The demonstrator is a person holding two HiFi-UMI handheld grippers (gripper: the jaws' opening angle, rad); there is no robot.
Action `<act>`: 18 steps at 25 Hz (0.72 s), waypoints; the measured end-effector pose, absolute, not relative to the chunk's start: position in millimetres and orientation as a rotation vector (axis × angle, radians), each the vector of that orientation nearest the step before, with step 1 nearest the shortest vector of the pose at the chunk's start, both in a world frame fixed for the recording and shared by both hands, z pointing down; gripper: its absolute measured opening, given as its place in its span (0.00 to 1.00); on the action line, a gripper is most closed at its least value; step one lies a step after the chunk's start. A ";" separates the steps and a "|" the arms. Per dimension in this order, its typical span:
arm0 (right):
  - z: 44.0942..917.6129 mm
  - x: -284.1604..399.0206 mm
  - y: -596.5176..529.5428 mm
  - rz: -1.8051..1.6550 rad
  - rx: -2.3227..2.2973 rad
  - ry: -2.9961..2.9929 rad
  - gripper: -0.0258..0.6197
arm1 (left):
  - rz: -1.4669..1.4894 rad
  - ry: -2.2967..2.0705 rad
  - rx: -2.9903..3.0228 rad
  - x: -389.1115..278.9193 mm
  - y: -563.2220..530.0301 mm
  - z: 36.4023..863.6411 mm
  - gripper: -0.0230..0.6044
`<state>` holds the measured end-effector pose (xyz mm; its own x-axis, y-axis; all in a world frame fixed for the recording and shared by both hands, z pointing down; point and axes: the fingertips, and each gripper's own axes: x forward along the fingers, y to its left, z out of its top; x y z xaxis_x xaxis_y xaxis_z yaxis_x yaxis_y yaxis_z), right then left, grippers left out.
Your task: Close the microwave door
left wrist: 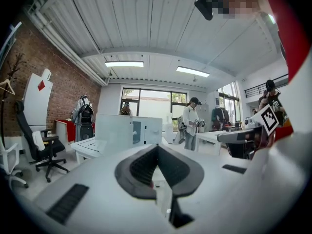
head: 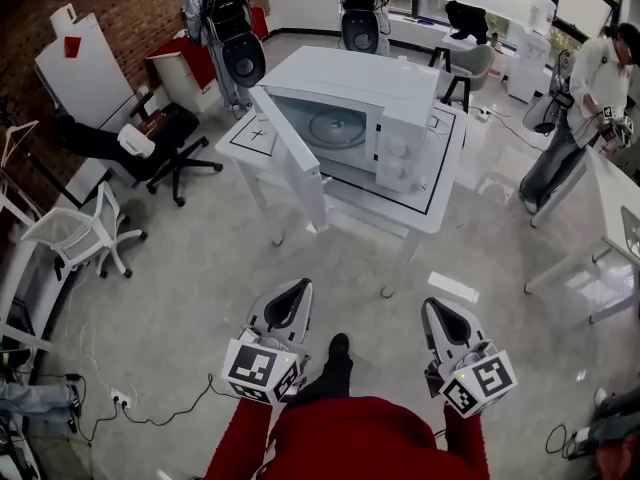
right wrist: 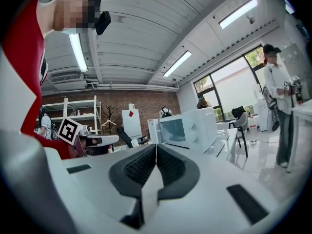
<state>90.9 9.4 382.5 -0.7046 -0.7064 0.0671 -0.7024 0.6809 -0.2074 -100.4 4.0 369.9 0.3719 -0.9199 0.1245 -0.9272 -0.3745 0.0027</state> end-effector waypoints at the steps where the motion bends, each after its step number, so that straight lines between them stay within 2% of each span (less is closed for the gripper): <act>1: 381.4 87.1 0.3 -0.346 -1.200 2.863 0.06 | 0.159 -1.724 2.534 -106.0 -5.9 369.0 0.05; 9: 386.0 71.1 -57.3 -0.369 -1.240 2.857 0.06 | 0.169 -1.753 2.460 -138.9 -75.2 377.7 0.06; 11: 389.5 69.1 -67.6 -0.370 -1.257 2.850 0.06 | 0.171 -1.746 2.456 -144.1 -87.6 382.5 0.09; 15: 392.1 68.3 -89.7 -0.379 -1.297 2.833 0.06 | 0.210 -1.733 2.476 -144.6 -113.0 386.8 0.27; 18: 394.9 68.1 -101.9 -0.397 -1.329 2.816 0.06 | 0.242 -1.692 2.501 -138.4 -126.5 391.7 0.36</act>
<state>68.1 -101.9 394.9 -0.6415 -0.7599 0.1046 -0.7592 0.6095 -0.2283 -138.4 -126.5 391.7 0.3652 -0.9105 0.1941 -0.9284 -0.3716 0.0036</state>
